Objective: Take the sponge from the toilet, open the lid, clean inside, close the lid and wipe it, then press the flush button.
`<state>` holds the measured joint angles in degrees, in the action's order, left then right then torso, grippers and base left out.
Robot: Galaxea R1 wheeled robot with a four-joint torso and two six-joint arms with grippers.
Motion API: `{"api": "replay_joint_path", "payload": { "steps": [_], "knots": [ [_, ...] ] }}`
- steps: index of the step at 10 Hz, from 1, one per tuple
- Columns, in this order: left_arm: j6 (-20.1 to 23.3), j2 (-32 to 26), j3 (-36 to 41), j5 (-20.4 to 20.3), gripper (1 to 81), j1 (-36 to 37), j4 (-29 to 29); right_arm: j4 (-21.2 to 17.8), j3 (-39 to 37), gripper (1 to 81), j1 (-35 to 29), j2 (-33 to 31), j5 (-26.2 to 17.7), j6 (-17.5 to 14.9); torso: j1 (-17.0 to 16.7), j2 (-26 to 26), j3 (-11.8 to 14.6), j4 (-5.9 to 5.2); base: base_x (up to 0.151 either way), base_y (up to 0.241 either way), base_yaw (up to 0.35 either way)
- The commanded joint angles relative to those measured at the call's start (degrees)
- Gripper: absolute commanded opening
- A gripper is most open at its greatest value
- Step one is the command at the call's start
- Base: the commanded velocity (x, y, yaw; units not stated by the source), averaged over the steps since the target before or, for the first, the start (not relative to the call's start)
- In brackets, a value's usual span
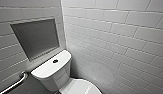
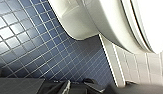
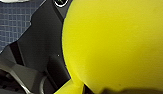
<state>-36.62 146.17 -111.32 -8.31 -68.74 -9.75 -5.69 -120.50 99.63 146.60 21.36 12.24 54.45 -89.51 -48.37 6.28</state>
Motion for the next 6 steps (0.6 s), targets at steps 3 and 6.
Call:
{"api": "replay_joint_path", "payload": {
  "steps": [3, 6],
  "knots": [
    [-5.04, -0.43, -0.04, 2.34, 81.1, 6.03, -0.18, 1.91, -4.73, 1.0, 3.08, 3.46, -3.52, -0.11, 0.00, 0.00, -5.56, 0.00, 0.000, 0.000, 0.000],
    [-6.79, -0.78, 0.75, 2.25, 81.1, 8.13, -0.18, 1.21, -6.74, 1.0, 3.95, 6.26, -3.88, 0.15, 0.02, -0.02, -3.39, 0.00, 0.000, 0.000, 0.000]
  ]
}}
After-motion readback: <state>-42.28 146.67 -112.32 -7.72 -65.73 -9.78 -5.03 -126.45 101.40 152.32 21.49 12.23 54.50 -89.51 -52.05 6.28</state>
